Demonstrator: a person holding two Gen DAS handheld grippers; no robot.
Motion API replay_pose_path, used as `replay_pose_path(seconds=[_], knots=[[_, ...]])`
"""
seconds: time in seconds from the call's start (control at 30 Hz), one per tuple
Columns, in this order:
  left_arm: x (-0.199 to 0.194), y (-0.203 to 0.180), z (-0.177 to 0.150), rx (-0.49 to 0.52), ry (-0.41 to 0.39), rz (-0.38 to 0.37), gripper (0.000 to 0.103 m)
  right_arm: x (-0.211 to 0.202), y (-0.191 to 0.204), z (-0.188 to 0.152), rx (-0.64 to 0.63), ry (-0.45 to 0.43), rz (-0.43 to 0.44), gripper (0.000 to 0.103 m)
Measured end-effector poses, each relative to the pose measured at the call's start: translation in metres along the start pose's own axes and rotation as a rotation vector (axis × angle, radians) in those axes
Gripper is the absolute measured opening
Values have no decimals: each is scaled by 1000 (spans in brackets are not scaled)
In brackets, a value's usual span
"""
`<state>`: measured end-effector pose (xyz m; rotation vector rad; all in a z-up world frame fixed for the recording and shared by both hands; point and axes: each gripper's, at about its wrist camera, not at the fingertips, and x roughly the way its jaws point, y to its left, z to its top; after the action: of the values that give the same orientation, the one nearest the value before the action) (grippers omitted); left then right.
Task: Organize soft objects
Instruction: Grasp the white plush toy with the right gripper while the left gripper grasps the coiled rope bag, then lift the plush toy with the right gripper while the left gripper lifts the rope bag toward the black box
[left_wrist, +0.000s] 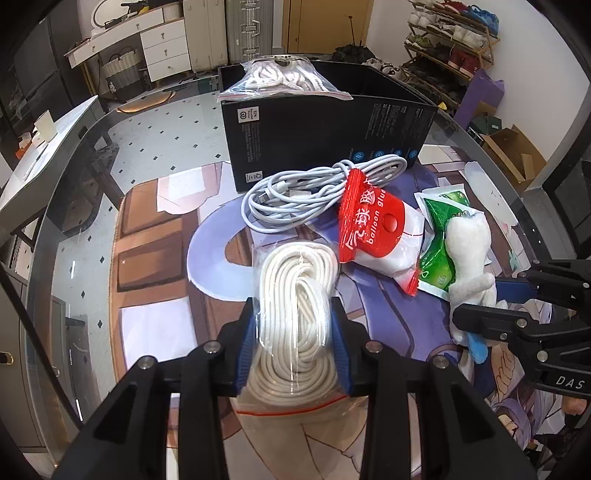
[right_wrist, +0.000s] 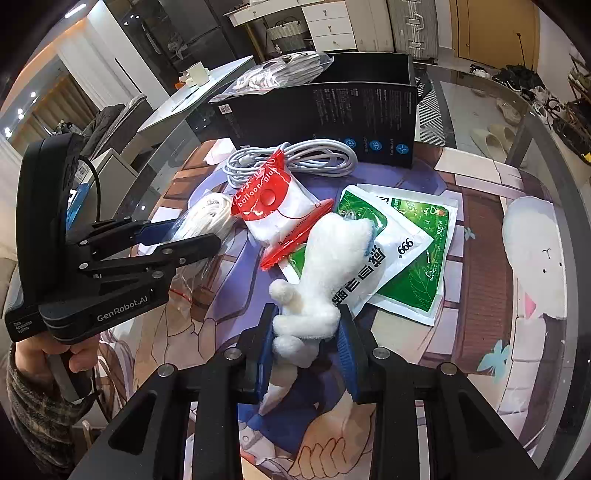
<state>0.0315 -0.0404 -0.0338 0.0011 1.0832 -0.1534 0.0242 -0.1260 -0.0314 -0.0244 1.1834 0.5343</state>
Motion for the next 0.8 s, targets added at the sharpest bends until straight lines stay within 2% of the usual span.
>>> replay_pose_path(seconds=[0.2, 0.37, 0.8], knots=[[-1, 0, -1, -2, -3, -2, 35, -3, 4, -4, -13, 4, 11, 25], [-2, 0, -1, -5, -2, -3, 34, -14, -1, -10, -1, -13, 39, 25], [-18, 7, 2, -36, -43, 5, 30, -38, -20, 5, 15, -65, -4, 25]])
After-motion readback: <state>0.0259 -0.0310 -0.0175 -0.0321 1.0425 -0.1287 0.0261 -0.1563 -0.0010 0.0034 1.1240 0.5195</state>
